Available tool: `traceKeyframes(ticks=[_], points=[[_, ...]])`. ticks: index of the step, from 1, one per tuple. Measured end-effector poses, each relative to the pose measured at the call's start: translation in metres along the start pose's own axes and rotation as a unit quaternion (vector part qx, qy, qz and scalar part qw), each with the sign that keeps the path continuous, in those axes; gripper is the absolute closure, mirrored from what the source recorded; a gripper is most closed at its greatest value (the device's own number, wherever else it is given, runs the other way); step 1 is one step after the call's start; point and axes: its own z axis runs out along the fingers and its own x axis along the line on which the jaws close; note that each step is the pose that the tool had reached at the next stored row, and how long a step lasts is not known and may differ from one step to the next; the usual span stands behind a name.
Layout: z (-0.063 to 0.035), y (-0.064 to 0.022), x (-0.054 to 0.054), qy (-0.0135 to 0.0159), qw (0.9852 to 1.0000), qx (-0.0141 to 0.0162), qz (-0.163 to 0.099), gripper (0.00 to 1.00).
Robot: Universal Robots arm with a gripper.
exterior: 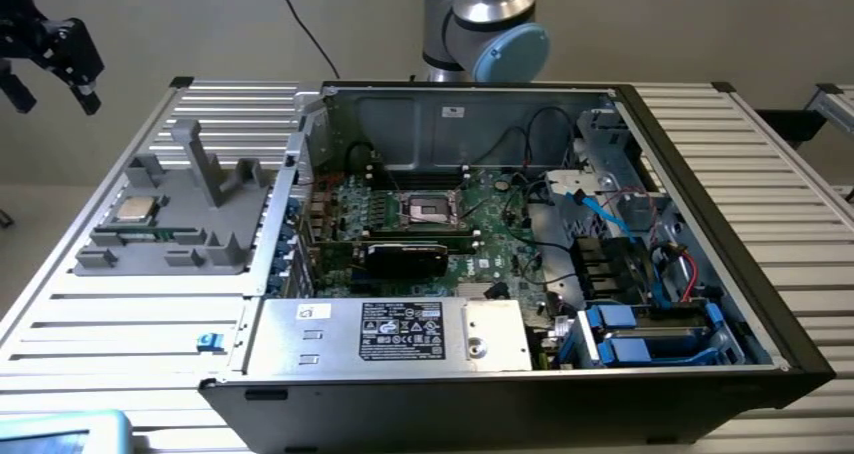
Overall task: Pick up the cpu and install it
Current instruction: 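Pick up the cpu and move it towards the insertion slot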
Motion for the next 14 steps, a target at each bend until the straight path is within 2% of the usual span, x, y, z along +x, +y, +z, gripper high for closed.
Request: traceKeyframes(ticks=[3,5,8,11,12,14], points=[[0.0051,-0.0002,0.0,0.0,1.0,0.002,0.0,0.22],[0.0076,-0.0004,0.0,0.0,1.0,0.0045,-0.001,0.22],[0.0102,-0.0005,0.0,0.0001,0.9999,0.0104,-0.005,0.22],[0.0121,-0.0006,0.0,0.0003,0.9997,0.0197,-0.013,0.22],[0.0132,-0.0005,0.0,0.0004,0.9996,0.0218,-0.016,0.22],[0.0165,-0.0002,0.0,0.0004,0.9996,0.0234,-0.018,0.22]])
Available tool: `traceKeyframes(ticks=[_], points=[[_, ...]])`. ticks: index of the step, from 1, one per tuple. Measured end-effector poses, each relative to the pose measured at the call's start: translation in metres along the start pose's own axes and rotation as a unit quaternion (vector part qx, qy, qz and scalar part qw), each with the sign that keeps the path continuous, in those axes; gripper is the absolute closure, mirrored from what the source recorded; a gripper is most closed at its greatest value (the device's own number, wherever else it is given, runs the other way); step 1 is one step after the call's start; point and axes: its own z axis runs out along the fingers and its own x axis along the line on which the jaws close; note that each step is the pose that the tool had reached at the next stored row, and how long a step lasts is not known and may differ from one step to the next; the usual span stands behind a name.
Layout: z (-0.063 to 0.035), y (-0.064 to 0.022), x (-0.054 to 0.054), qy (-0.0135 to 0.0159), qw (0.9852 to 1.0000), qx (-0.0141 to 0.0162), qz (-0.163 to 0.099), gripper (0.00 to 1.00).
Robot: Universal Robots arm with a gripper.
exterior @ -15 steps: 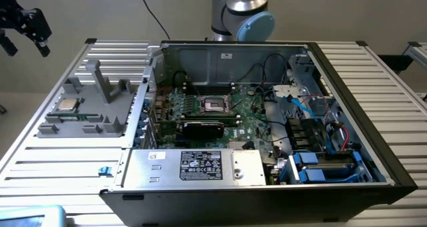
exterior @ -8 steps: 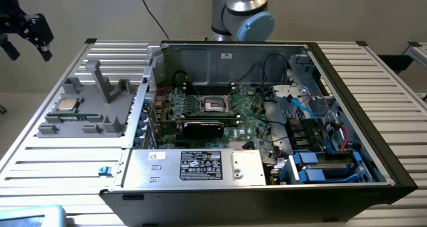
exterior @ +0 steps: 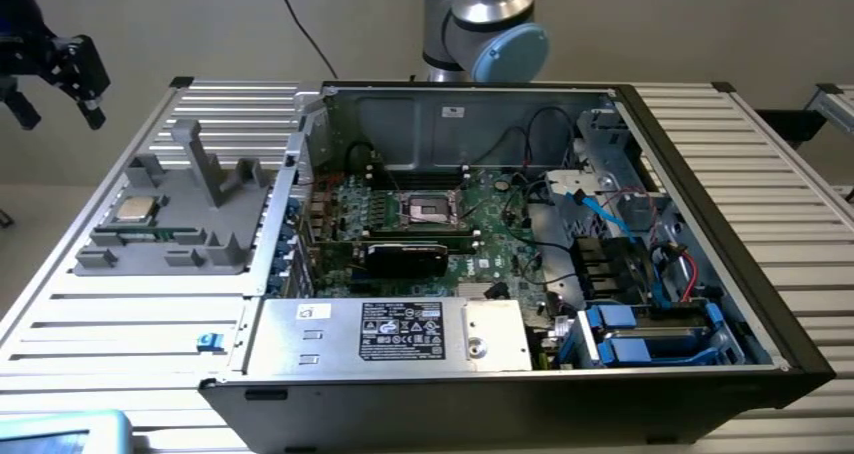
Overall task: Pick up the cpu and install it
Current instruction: 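Pick up the cpu and move it towards the insertion slot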
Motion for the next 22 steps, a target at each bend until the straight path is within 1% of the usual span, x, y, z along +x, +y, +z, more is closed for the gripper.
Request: traceKeyframes(ticks=[9,13,16,22], points=[[0.0162,0.0008,-0.002,-0.0008,1.0,0.0004,-0.004,0.22],[0.0223,0.0018,-0.003,-0.002,1.0,0.0005,-0.007,0.22],[0.0252,0.0035,-0.003,-0.0027,1.0,0.0005,-0.009,0.22],[0.0342,0.0036,-0.004,-0.0026,1.0,0.0005,-0.009,0.22]])
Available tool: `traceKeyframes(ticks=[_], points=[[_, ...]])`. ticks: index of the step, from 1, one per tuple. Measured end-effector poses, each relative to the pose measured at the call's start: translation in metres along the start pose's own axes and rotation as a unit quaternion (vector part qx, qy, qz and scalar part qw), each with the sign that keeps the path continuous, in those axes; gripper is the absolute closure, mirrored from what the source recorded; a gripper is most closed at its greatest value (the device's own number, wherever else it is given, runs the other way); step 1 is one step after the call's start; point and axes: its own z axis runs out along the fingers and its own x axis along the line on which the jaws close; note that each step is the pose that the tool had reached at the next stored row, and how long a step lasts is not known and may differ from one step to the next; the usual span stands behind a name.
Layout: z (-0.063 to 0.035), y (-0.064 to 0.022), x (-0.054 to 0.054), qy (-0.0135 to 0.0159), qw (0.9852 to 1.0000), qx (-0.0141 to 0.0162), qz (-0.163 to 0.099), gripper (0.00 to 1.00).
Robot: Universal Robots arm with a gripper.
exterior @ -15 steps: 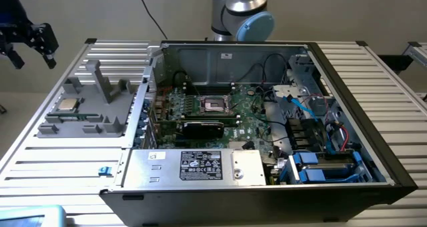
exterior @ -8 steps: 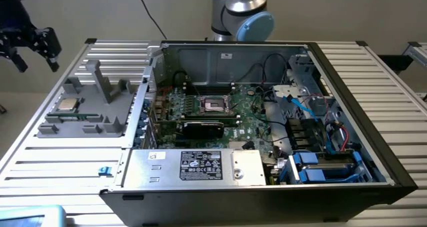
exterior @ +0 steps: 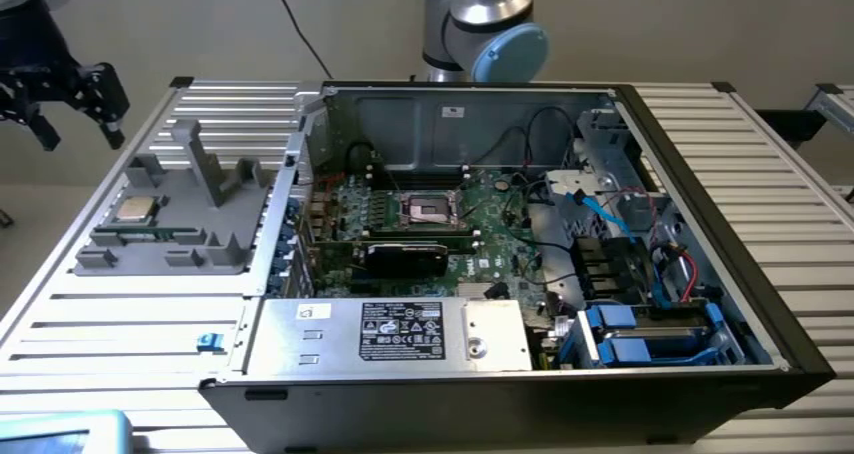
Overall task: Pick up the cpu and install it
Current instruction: 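Pick up the cpu and move it towards the insertion slot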
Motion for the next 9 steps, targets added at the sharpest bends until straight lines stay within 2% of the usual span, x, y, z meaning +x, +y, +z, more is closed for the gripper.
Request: traceKeyframes(ticks=[1,2,3,5,6,9], points=[[0.0018,0.0,0.0,0.0,1.0,0.0,0.0,0.15],[0.0036,0.0,-0.001,0.0,1.0,0.0,0.0,0.15],[0.0055,-0.0001,-0.001,-0.0001,1.0,0.0,0.0,0.09],[0.0091,-0.0001,-0.001,0.0,1.0,0.0,0.0,0.09],[0.0104,-0.0001,-0.001,-0.0001,1.0,0.0,0.0,0.03],[0.0132,-0.0001,-0.001,0.0,1.0,-0.0001,0.0,0.03]])
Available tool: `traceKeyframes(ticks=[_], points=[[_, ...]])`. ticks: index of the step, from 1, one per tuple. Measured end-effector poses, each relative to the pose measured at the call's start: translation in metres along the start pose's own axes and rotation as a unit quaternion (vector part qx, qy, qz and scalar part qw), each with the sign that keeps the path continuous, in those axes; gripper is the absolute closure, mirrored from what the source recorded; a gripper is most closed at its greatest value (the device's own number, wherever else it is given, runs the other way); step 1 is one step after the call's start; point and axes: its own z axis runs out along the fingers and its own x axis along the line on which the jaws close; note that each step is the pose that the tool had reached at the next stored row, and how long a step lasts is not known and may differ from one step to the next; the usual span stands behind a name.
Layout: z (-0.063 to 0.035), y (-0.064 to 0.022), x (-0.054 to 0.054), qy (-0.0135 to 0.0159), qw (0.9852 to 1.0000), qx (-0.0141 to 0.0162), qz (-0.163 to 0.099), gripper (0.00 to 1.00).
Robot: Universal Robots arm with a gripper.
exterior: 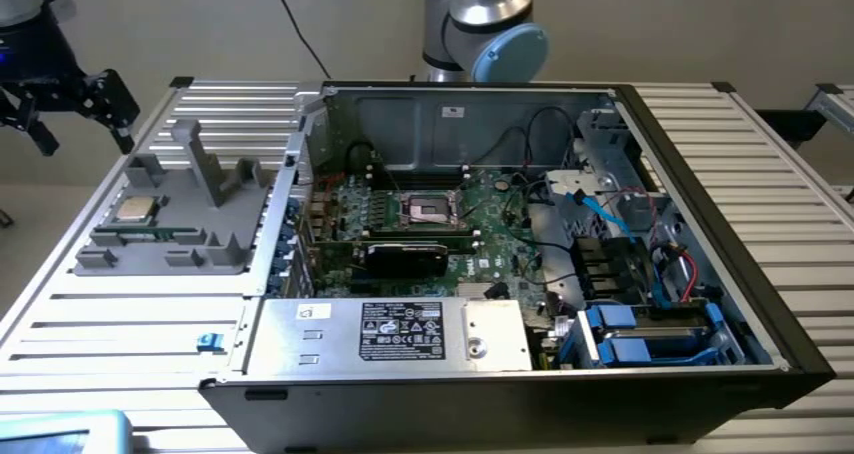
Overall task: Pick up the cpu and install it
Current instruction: 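Pick up the cpu and move it towards the insertion slot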
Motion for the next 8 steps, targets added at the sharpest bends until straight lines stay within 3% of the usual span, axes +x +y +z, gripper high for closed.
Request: traceKeyframes(ticks=[8], points=[[0.0111,-0.0041,0.0,-0.0001,1.0,0.0,0.0,0.03]])
